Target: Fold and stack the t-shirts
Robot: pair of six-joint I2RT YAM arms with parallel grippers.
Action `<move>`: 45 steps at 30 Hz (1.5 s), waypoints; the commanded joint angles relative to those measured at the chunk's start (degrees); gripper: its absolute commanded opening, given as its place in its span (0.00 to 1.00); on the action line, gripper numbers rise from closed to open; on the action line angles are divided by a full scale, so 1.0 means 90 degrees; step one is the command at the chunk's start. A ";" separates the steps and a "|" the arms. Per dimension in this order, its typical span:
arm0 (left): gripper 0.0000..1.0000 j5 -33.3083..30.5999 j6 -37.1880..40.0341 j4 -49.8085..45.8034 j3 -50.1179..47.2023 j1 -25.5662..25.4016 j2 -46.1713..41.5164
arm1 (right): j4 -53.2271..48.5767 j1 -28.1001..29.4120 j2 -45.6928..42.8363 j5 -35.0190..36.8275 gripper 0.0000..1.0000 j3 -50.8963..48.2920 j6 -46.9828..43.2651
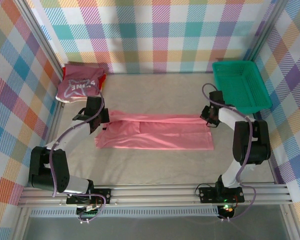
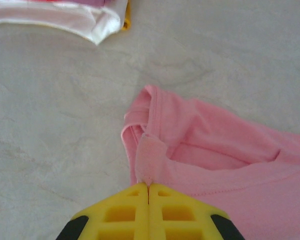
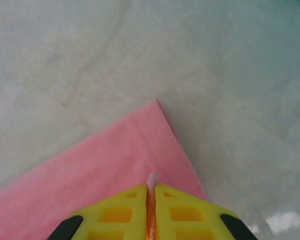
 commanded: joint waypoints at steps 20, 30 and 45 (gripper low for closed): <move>0.56 0.1537 -0.0092 -0.0850 0.0313 -0.0188 0.0181 | -0.0745 0.0682 -0.1268 -0.0605 0.20 -0.0114 -0.0453; 0.64 0.1680 0.0016 -0.0733 0.0808 -0.0552 0.1409 | -0.0346 0.1006 -0.0836 -0.0775 0.21 -0.0160 -0.0415; 0.23 0.1488 0.0027 -0.0764 0.1445 -0.0951 0.2371 | -0.0348 0.1031 -0.0779 -0.0659 0.21 -0.0161 -0.0491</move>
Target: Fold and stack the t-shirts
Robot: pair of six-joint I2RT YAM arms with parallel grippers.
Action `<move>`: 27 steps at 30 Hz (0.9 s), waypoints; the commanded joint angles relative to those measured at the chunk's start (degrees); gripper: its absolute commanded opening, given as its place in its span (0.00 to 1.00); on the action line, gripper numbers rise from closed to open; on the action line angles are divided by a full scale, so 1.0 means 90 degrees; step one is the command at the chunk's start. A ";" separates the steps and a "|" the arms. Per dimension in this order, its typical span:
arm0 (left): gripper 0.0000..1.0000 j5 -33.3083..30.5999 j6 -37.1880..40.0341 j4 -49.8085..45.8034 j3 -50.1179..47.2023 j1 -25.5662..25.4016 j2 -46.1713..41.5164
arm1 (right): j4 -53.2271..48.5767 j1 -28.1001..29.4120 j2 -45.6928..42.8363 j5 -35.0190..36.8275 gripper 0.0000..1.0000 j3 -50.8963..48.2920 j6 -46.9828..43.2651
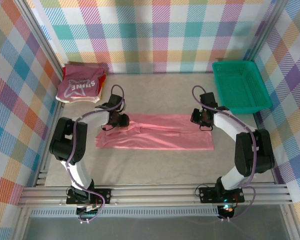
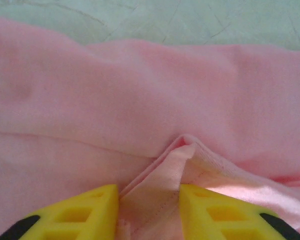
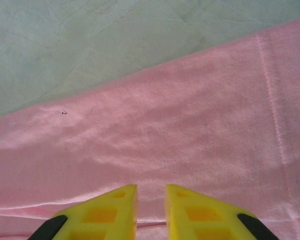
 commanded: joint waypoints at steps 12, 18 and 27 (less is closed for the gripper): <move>0.00 -0.0469 -0.0459 -0.0602 -0.0934 -0.0251 -0.1701 | 0.0022 0.0033 0.0023 0.0016 0.23 0.0047 -0.0104; 0.00 -0.0428 -0.0643 -0.0660 -0.1535 -0.0280 -0.2109 | 0.0046 0.0038 0.0137 -0.0026 0.23 0.0090 -0.0146; 0.11 -0.0446 -0.0704 -0.0546 -0.1741 -0.0388 -0.2953 | -0.0095 -0.0020 0.0241 0.0037 0.24 0.0240 -0.0039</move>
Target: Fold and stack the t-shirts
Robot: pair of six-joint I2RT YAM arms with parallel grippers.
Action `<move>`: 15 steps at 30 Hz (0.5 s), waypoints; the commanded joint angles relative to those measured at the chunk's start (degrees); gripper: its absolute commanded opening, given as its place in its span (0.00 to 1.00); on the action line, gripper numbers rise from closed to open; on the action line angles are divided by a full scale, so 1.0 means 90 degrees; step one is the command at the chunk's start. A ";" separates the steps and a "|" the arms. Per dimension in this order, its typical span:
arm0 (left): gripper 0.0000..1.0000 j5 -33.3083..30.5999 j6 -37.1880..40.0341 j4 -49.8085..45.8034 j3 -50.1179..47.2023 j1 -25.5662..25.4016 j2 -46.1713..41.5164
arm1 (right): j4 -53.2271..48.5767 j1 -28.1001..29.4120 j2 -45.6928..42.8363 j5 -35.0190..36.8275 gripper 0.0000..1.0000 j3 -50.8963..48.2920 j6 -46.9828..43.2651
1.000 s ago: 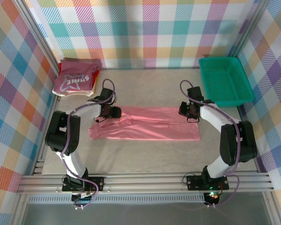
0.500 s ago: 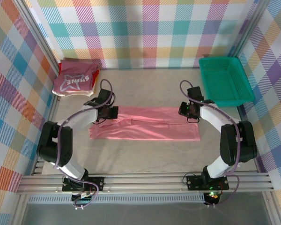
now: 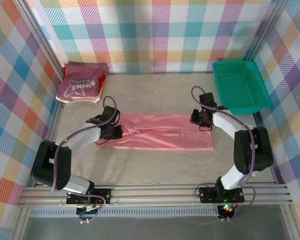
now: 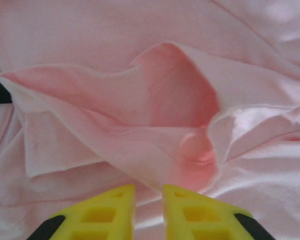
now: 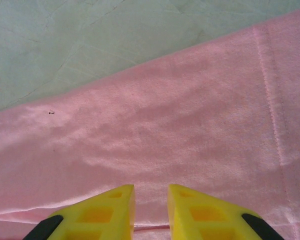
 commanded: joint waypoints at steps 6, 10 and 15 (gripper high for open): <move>0.28 -0.0041 0.0006 0.0167 0.0449 -0.0065 -0.0611 | -0.0214 -0.0439 0.0116 -0.0142 0.26 0.0255 0.0162; 0.45 0.0080 0.0040 0.0235 0.0587 -0.0065 -0.0020 | -0.0411 -0.0905 0.0313 -0.0227 0.30 0.0373 0.0174; 0.55 0.0438 -0.0245 0.0445 0.0582 -0.0084 0.0531 | -0.0632 -0.1239 0.0638 -0.0389 0.34 0.0544 0.0108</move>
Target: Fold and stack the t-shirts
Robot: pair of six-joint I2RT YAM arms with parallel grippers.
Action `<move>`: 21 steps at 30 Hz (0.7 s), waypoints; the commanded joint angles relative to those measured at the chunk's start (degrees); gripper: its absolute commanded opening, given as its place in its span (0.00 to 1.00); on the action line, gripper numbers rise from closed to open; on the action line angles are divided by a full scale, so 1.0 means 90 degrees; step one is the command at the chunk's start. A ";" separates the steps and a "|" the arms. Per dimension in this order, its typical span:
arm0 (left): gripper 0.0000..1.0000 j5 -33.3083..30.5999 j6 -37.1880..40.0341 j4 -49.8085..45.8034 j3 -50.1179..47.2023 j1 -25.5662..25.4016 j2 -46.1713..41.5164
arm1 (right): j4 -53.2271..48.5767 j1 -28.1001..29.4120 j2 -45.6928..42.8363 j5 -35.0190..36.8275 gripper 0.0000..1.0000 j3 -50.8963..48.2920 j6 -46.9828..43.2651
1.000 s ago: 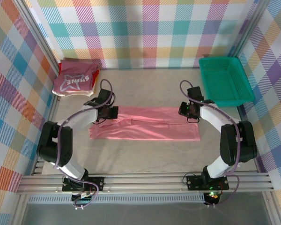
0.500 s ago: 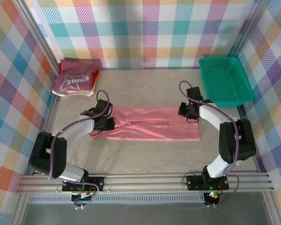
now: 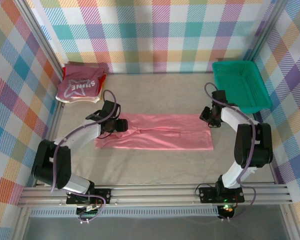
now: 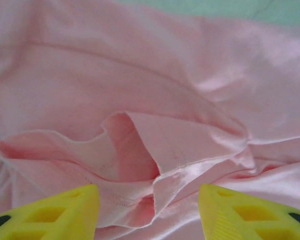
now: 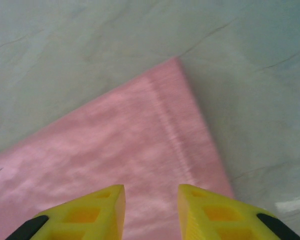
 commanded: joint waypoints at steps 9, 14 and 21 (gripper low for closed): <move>0.48 0.0379 -0.0302 0.0675 -0.0281 -0.0092 0.0497 | -0.0172 -0.0218 0.0568 -0.0317 0.36 0.0108 -0.0058; 0.33 0.0406 -0.0300 0.0763 -0.0323 -0.0092 0.0637 | -0.0054 -0.0216 0.0783 -0.0656 0.33 0.0155 -0.0172; 0.19 0.0358 -0.0340 0.0793 -0.0370 -0.0092 0.0652 | -0.0094 -0.0217 0.0950 -0.0646 0.28 0.0218 -0.0234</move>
